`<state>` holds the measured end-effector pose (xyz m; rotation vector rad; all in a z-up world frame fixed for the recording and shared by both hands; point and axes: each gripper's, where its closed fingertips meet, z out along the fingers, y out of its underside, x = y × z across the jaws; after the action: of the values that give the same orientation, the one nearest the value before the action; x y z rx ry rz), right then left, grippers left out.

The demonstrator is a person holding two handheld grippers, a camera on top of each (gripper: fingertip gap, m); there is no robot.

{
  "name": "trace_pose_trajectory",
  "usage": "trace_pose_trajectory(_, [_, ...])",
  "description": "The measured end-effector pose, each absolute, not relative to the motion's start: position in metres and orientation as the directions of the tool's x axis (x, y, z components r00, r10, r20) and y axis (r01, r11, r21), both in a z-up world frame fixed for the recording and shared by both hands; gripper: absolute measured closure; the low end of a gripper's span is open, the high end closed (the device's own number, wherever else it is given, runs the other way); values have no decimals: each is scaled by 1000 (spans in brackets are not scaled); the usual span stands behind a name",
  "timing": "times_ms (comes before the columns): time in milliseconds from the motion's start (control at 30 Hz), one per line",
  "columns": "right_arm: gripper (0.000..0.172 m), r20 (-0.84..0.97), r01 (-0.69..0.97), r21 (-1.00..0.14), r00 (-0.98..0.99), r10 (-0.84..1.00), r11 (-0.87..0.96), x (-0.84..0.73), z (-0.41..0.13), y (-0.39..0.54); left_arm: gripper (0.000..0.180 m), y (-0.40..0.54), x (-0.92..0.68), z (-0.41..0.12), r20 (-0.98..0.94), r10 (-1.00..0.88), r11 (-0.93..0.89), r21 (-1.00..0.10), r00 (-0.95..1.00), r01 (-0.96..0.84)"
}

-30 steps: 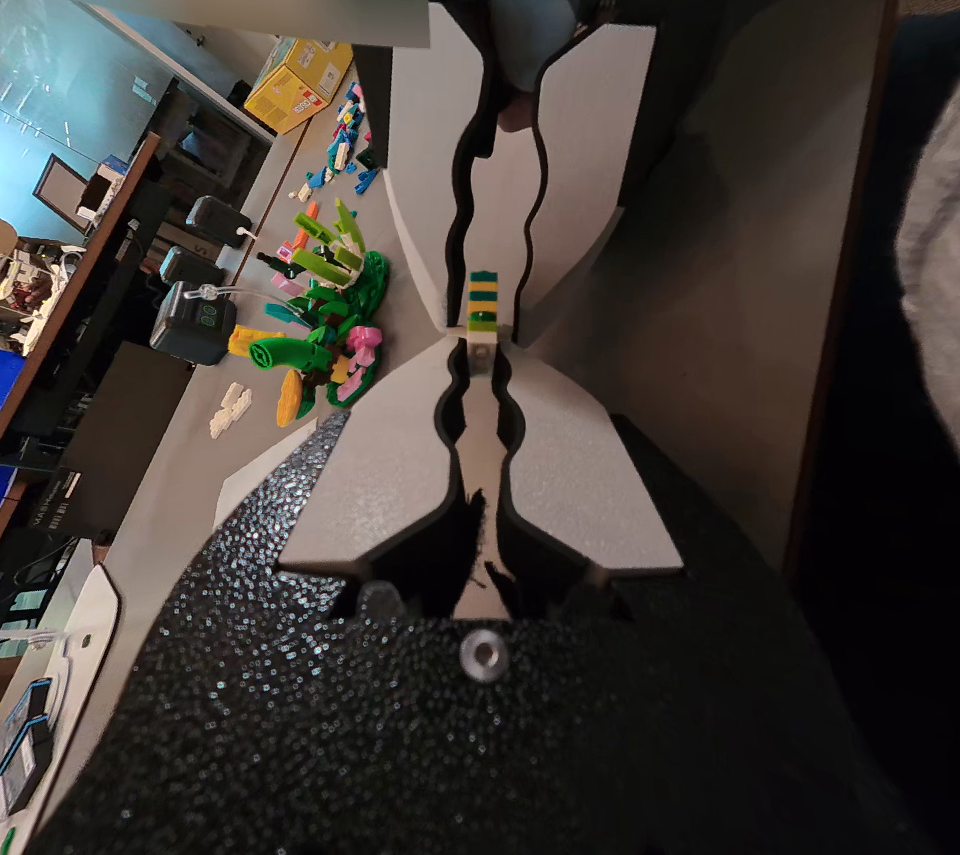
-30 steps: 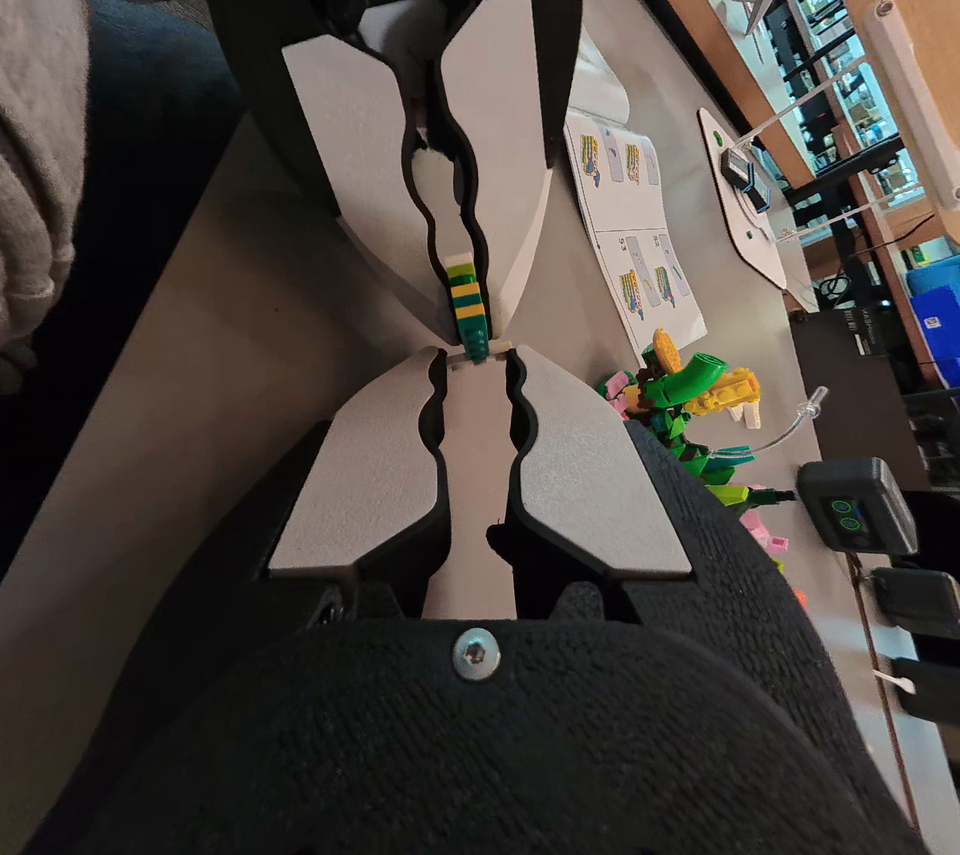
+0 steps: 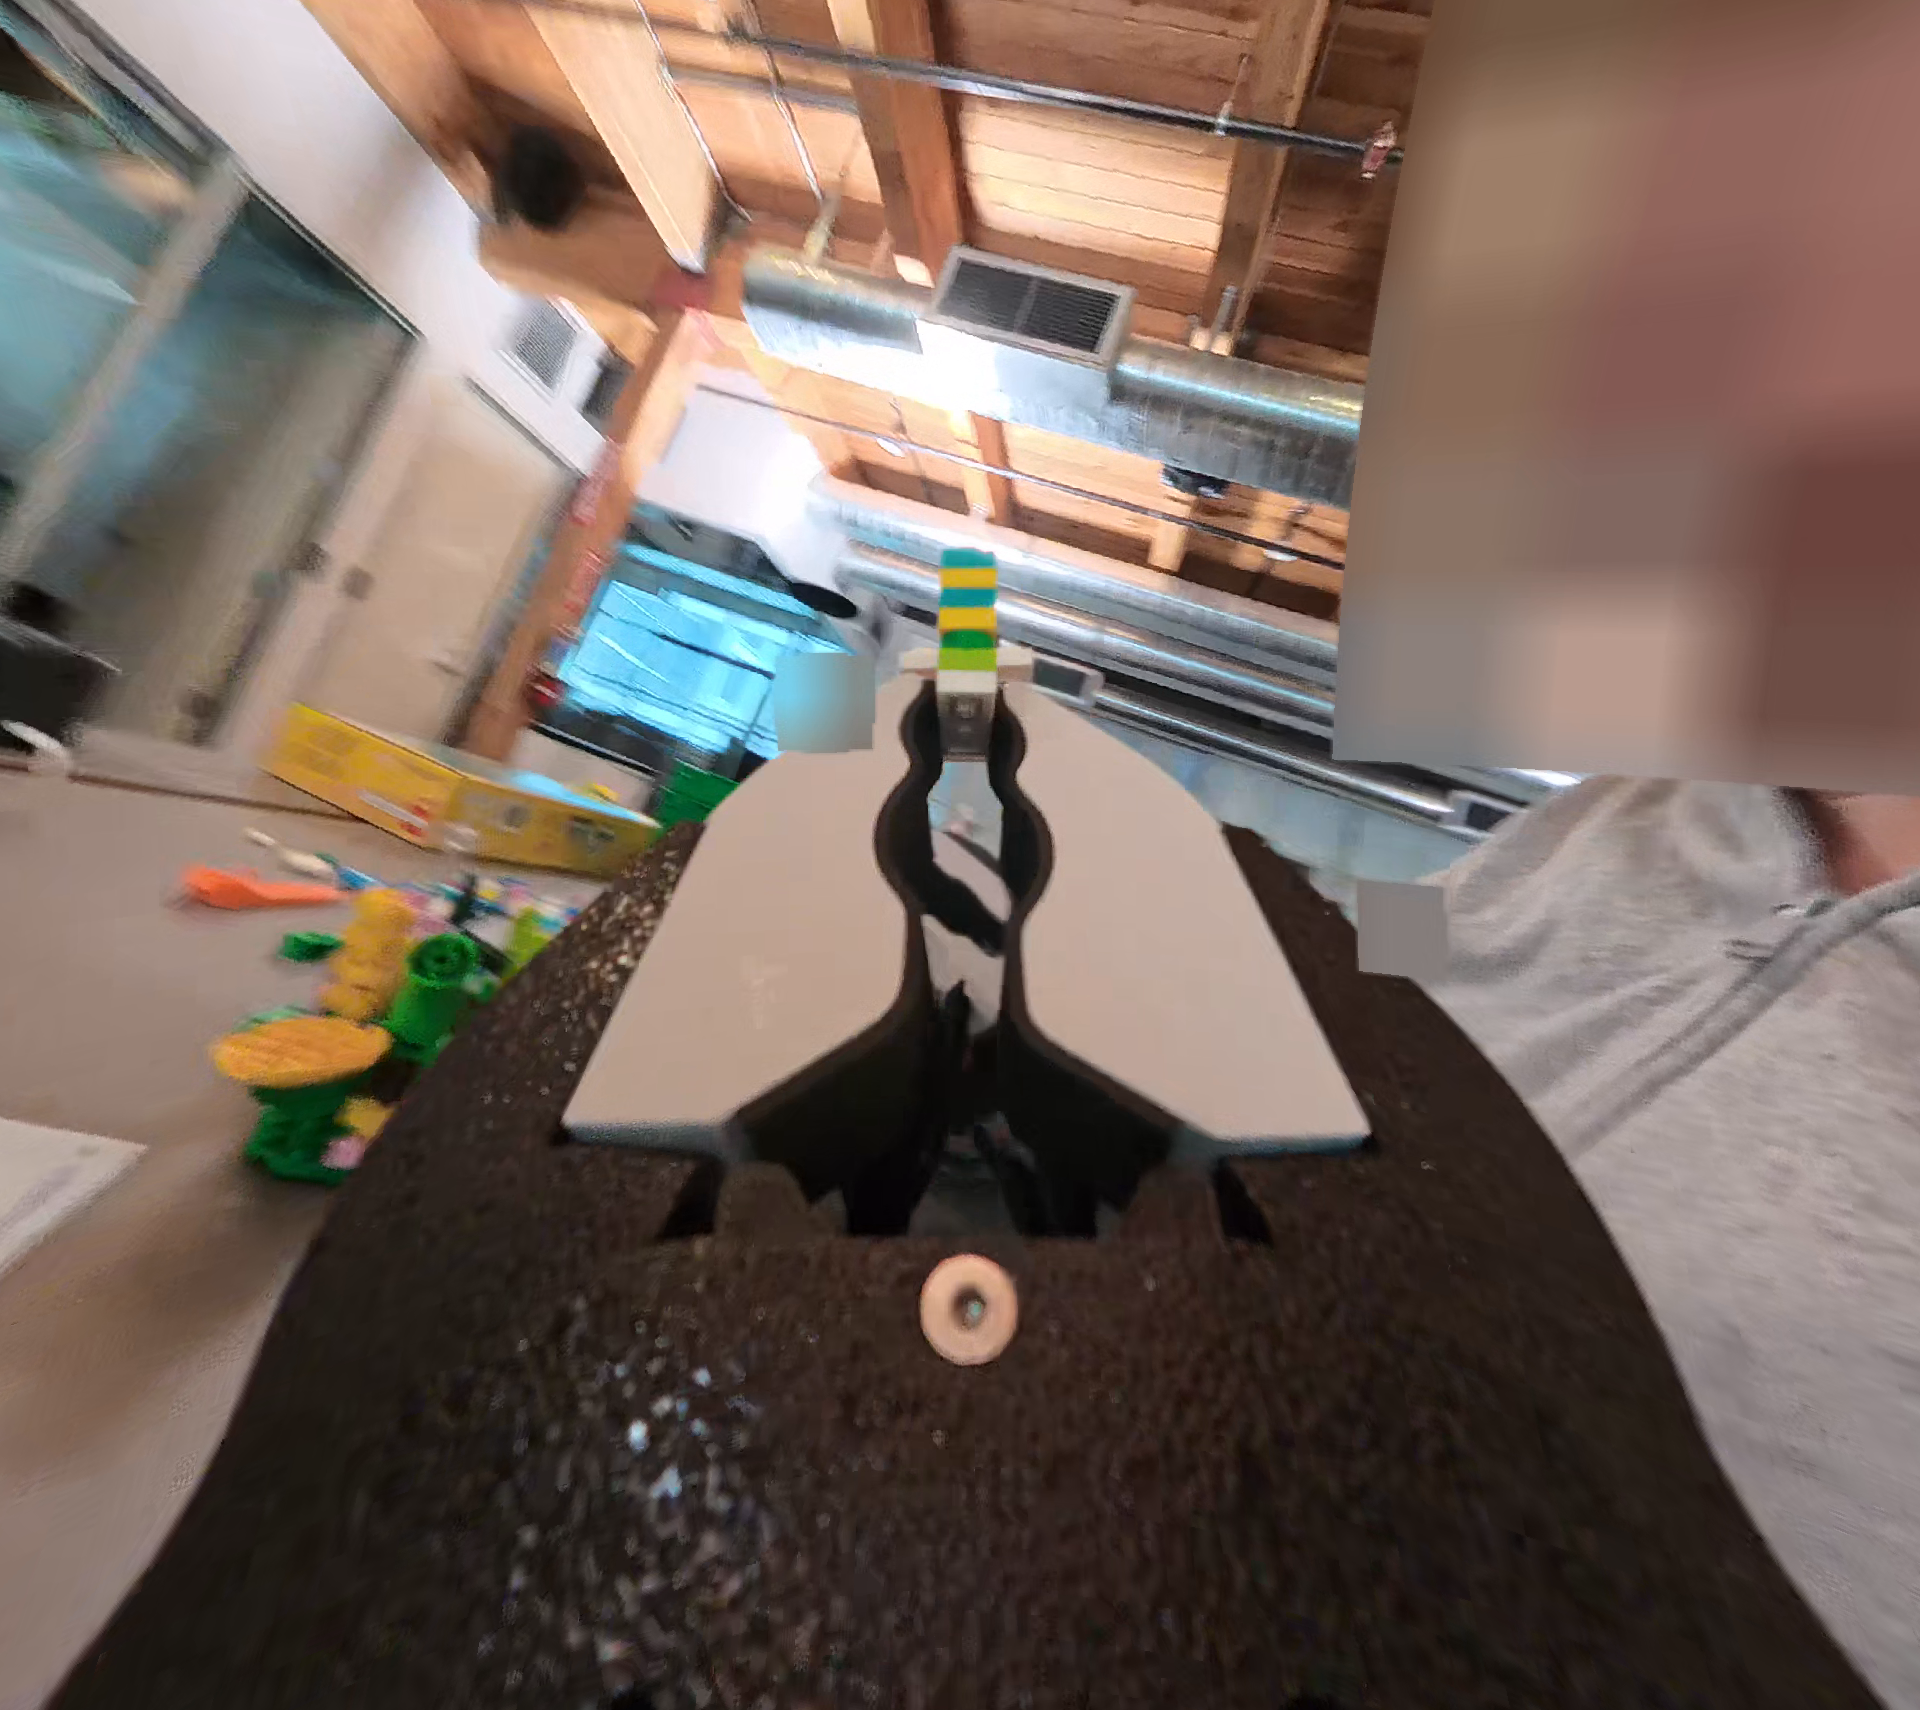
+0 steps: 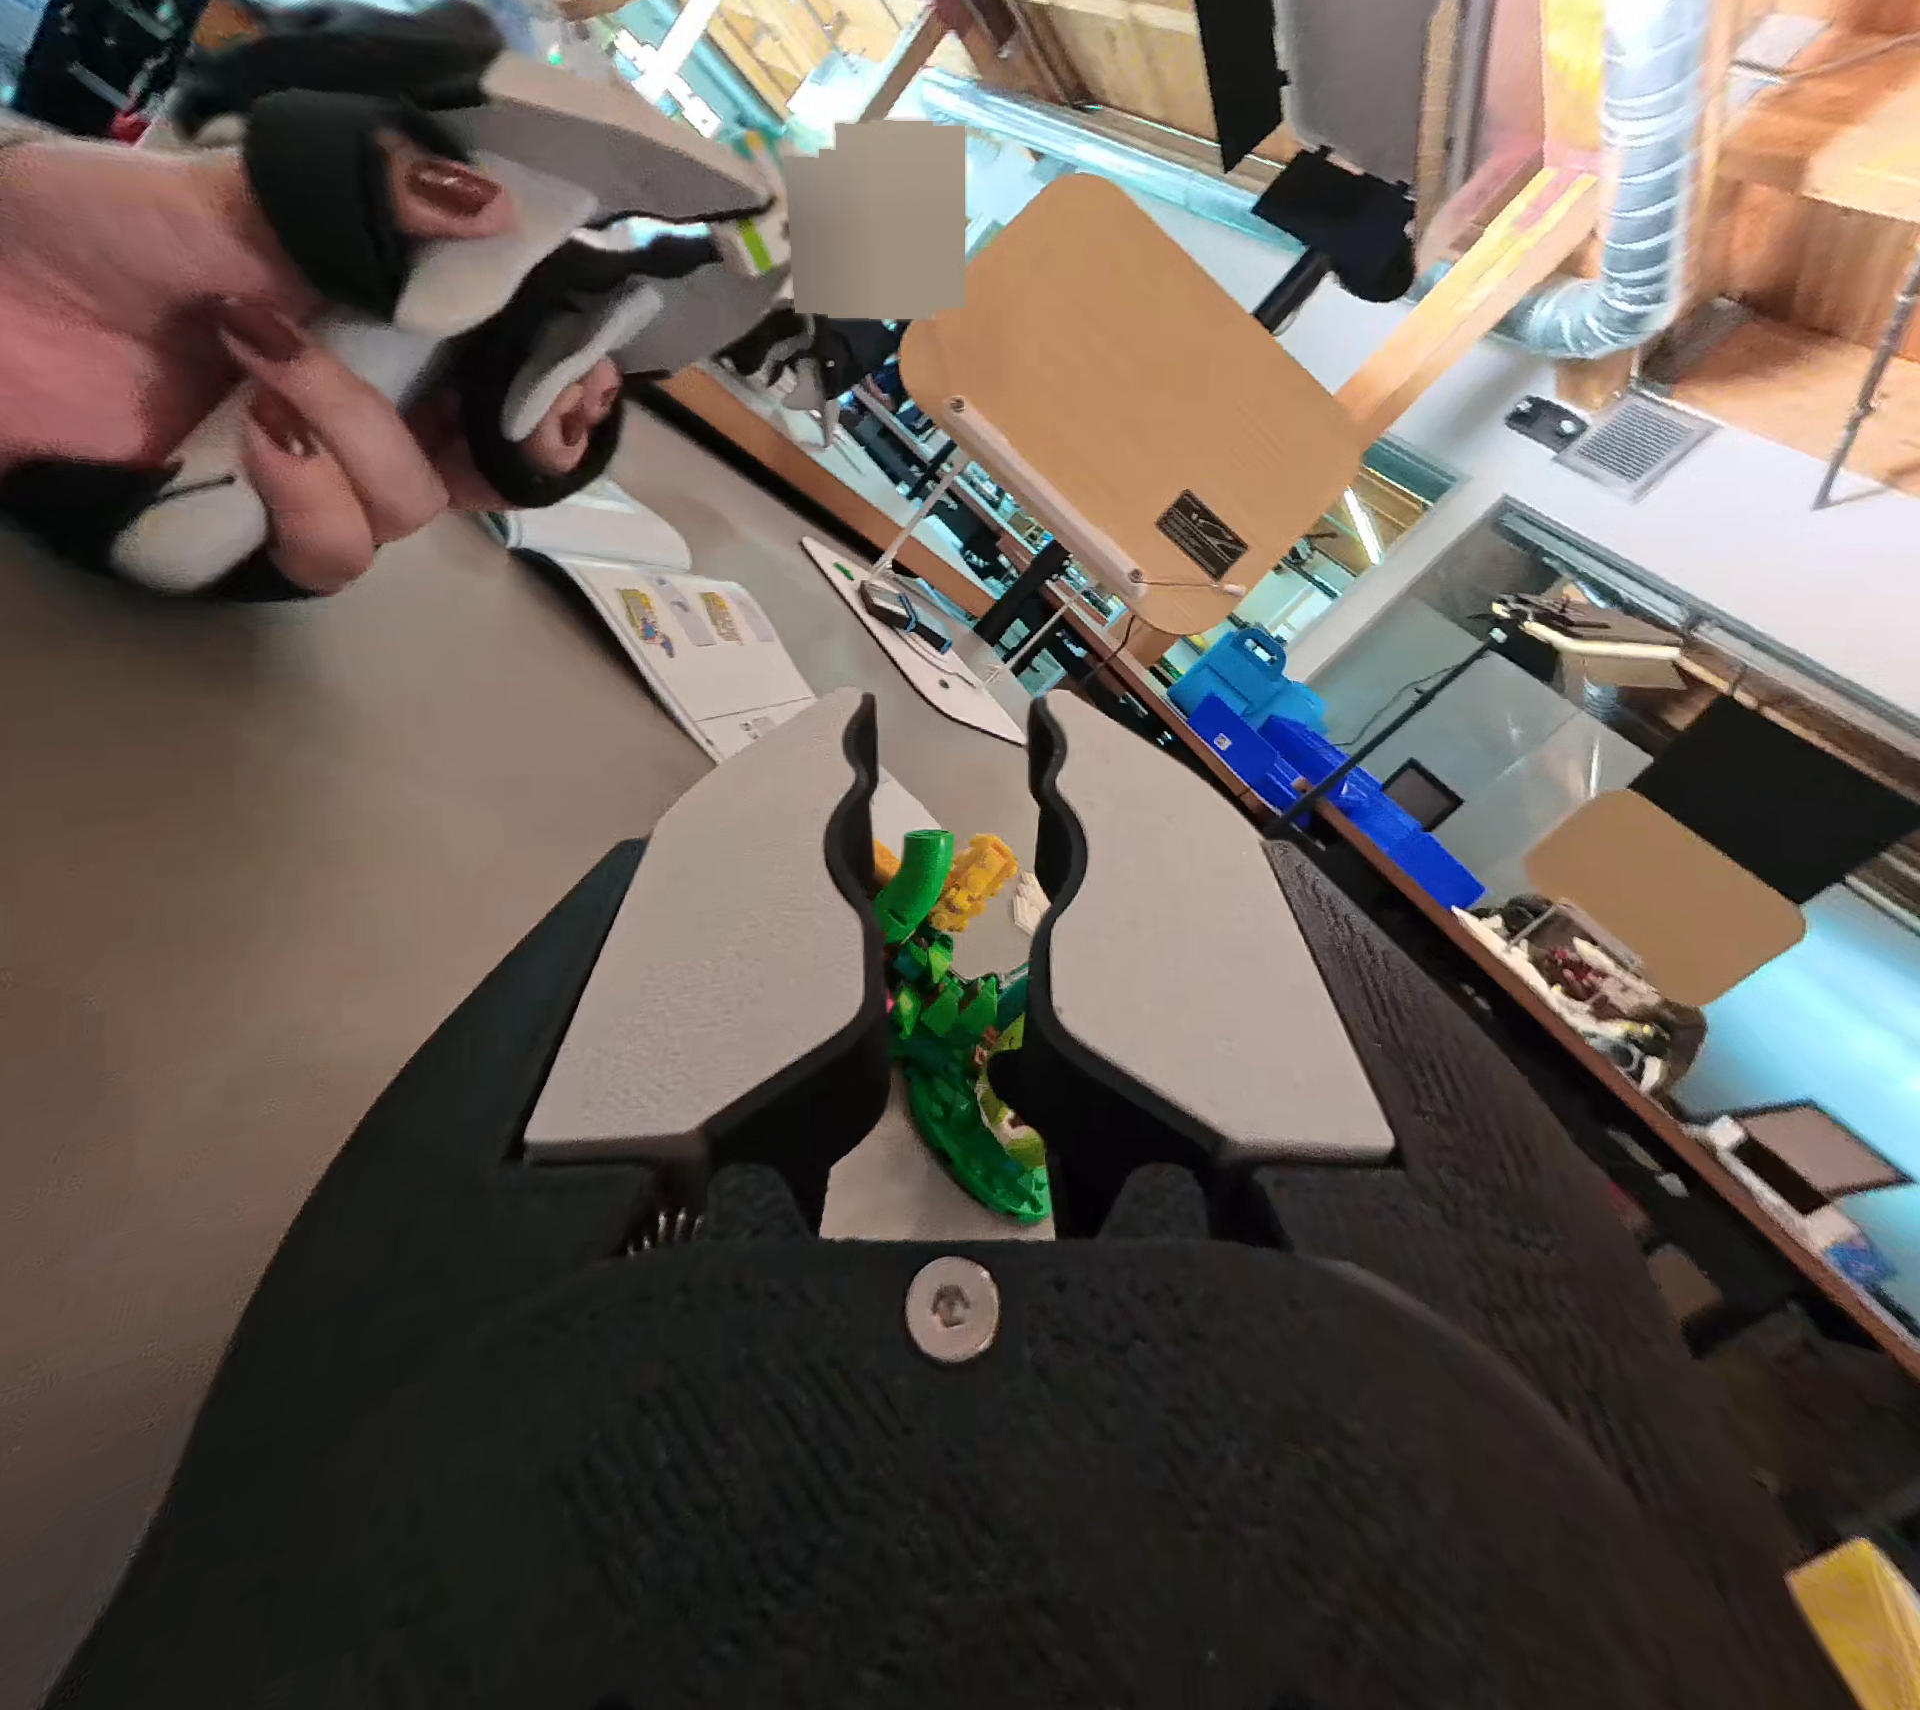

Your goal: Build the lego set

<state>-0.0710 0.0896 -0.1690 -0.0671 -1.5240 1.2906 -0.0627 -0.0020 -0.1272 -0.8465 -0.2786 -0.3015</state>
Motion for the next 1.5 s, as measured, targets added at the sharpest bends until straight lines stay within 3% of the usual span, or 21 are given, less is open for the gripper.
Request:
trace_pose_trajectory(233, [152,594,-493,-779,-382,708,387,-87,-168,102,173,-6,-66,-129,282,145,652,-749,948,123])
trace_pose_trajectory(533, [158,430,-422,-859,-292,855,288,-127,-150,92,173,8,-56,-133,209,166,578,-812,964,77])
trace_pose_trajectory(833, [161,576,-483,-778,-291,764,403,-118,-158,74,172,0,-54,-130,233,119,616,-780,965,112])
trace_pose_trajectory(1000, [166,588,-425,-768,-174,790,479,-127,-158,96,172,4,-50,-131,212,113,593,-798,971,105])
trace_pose_trajectory(1500, [166,646,-435,-728,-175,743,530,-125,-164,86,172,-3,-56,-130,256,106,628,-767,961,135])
